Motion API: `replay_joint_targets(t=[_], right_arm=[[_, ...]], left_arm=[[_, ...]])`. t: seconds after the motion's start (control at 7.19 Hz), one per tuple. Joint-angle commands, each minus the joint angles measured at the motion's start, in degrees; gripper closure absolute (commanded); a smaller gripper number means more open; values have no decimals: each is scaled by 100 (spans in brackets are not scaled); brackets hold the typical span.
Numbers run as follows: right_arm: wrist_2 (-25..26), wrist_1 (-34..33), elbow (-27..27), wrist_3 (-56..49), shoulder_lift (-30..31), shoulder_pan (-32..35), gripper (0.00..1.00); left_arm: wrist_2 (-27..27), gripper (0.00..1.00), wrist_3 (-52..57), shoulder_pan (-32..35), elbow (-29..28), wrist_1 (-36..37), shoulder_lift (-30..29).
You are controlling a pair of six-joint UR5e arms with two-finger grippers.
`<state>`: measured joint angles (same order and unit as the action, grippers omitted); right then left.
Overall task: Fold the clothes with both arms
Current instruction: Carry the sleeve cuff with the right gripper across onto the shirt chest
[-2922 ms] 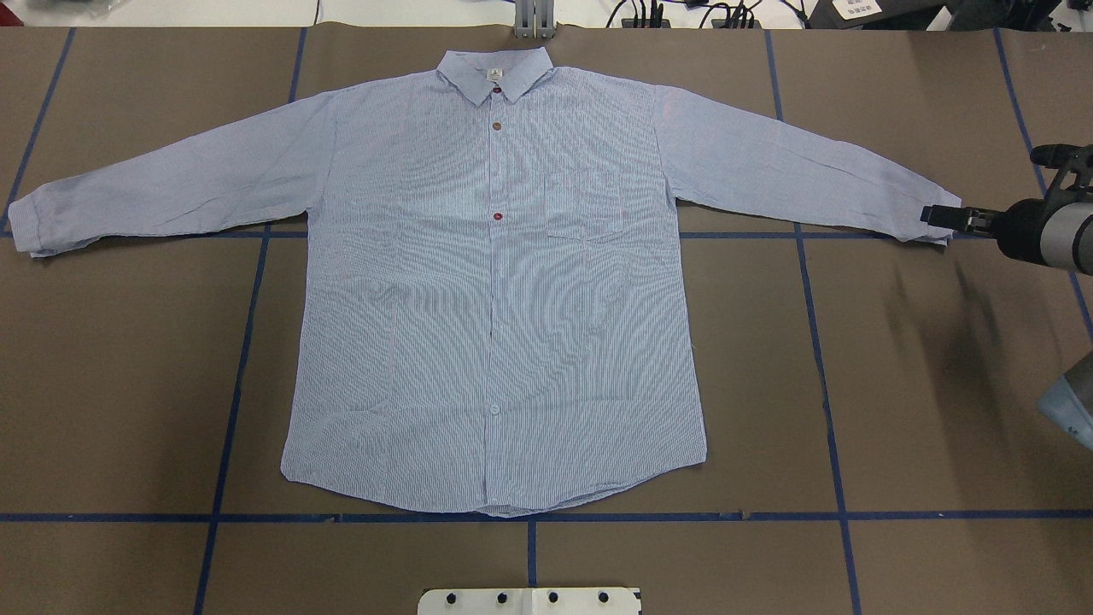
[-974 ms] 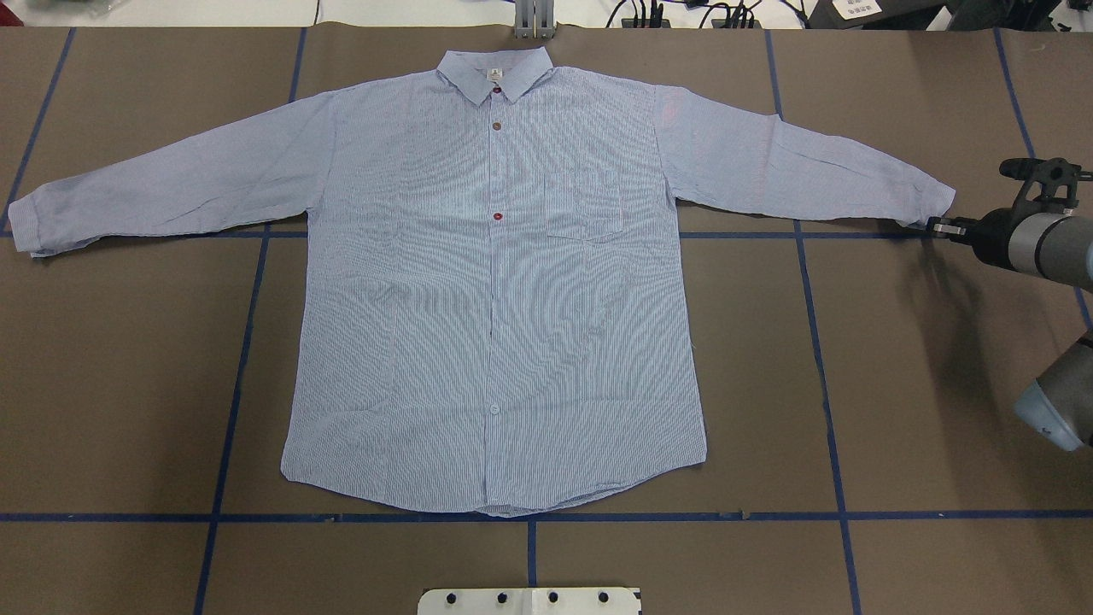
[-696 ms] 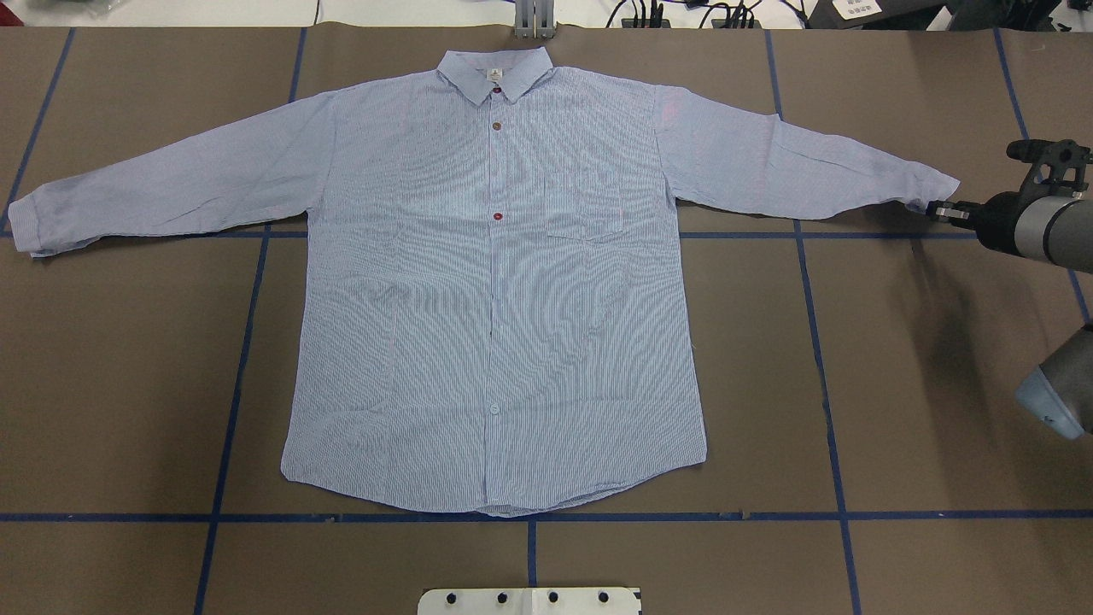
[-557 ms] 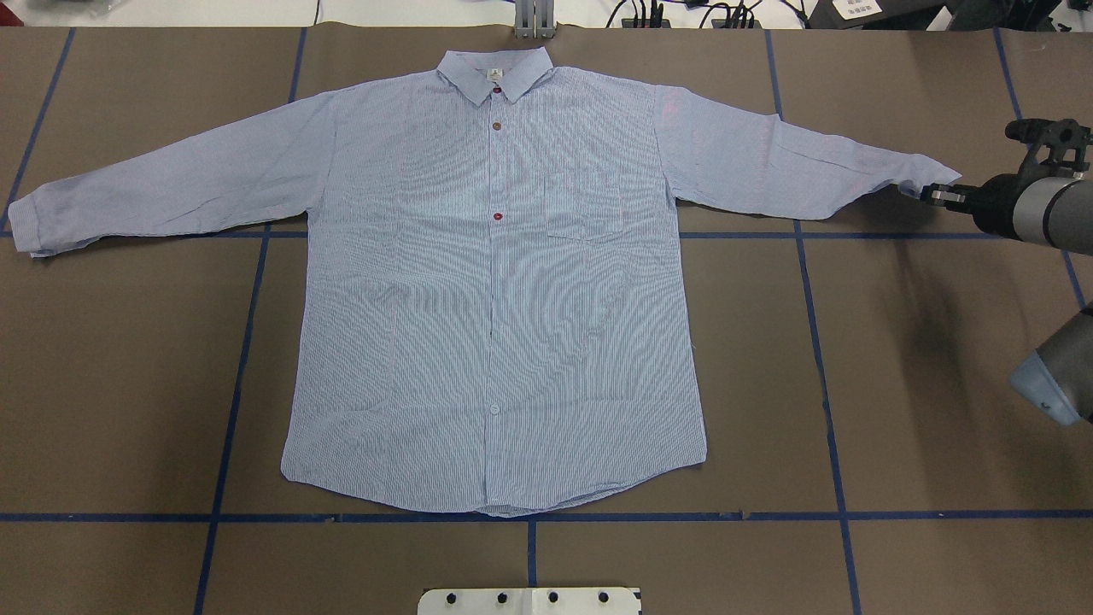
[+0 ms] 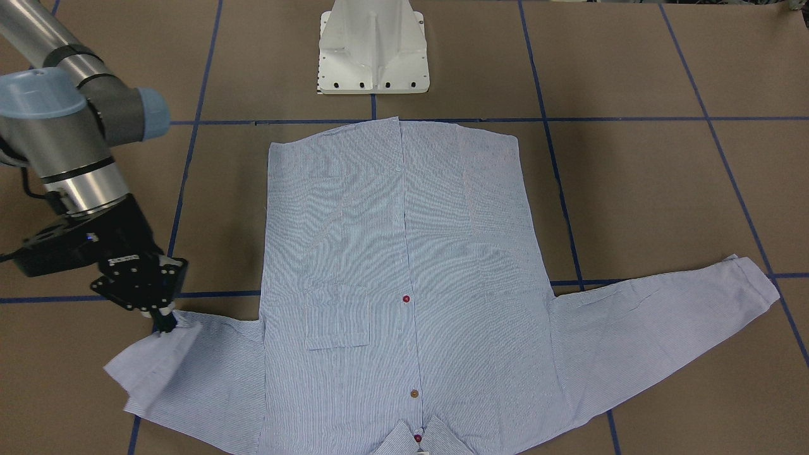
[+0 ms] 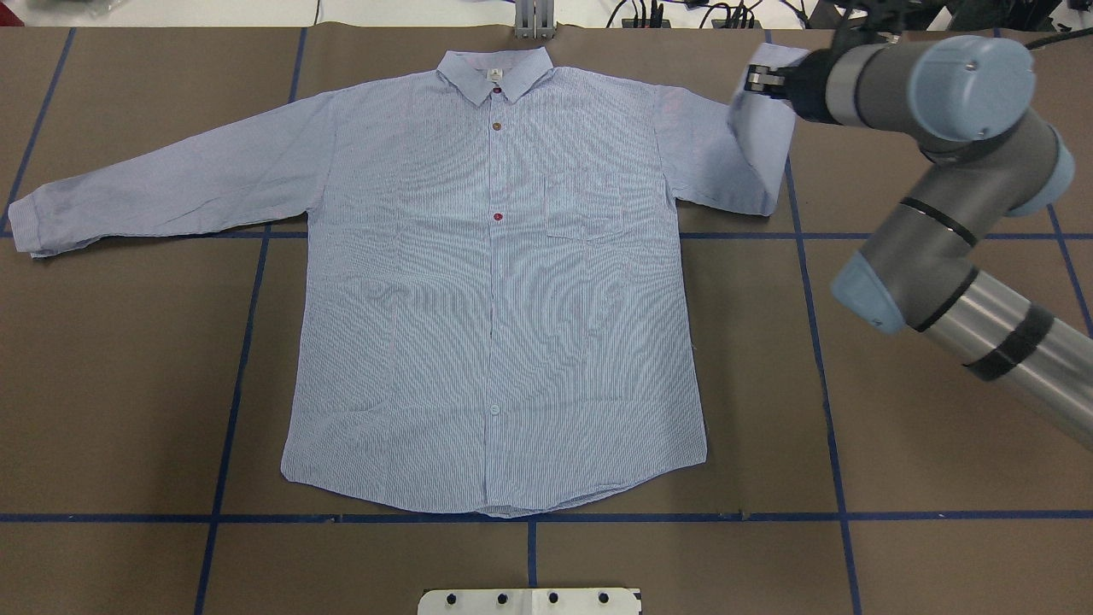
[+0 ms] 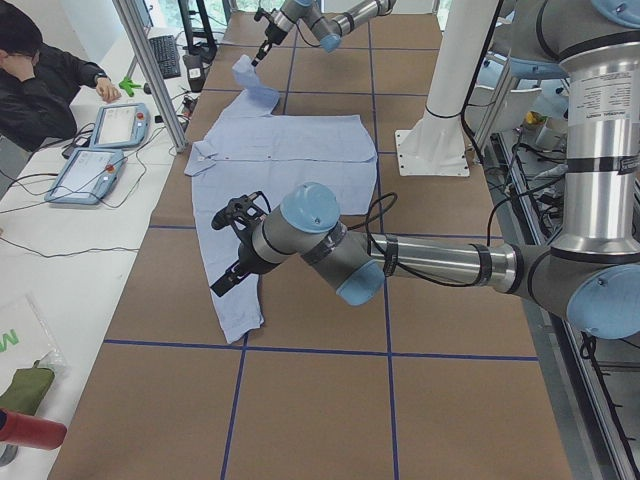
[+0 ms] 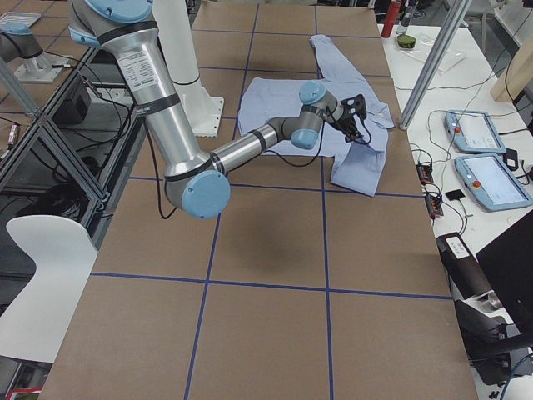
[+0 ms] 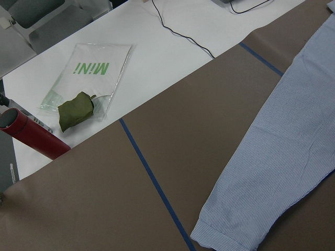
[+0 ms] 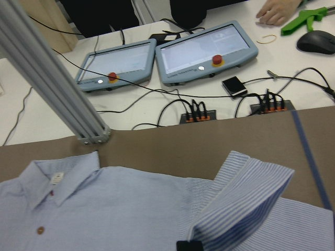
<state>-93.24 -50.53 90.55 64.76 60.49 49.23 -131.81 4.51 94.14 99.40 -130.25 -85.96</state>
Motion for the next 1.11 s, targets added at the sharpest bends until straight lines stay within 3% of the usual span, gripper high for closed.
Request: replay_joint_targets(t=[0.0, 0.14, 0.42, 0.56, 0.7, 0.97], right_arm=[[822, -528, -55, 552, -975, -710, 100], [1199, -537, -334, 599, -1395, -1017, 100], [1885, -546, -1700, 845, -2589, -1606, 100], [2132, -546, -2221, 854, -2891, -1888, 100], [2239, -607, -2400, 837, -2894, -2117, 100], [2416, -2224, -2734, 863, -3583, -2286, 94]], left_arm=[[7, 0, -12, -1, -9, 0, 0], [7, 0, -12, 7, -9, 0, 0], [15, 0, -29, -1, -9, 0, 0], [15, 0, -29, 7, -9, 0, 0], [7, 0, -29, 8, -9, 9, 0], [7, 0, -29, -1, -17, 9, 9]])
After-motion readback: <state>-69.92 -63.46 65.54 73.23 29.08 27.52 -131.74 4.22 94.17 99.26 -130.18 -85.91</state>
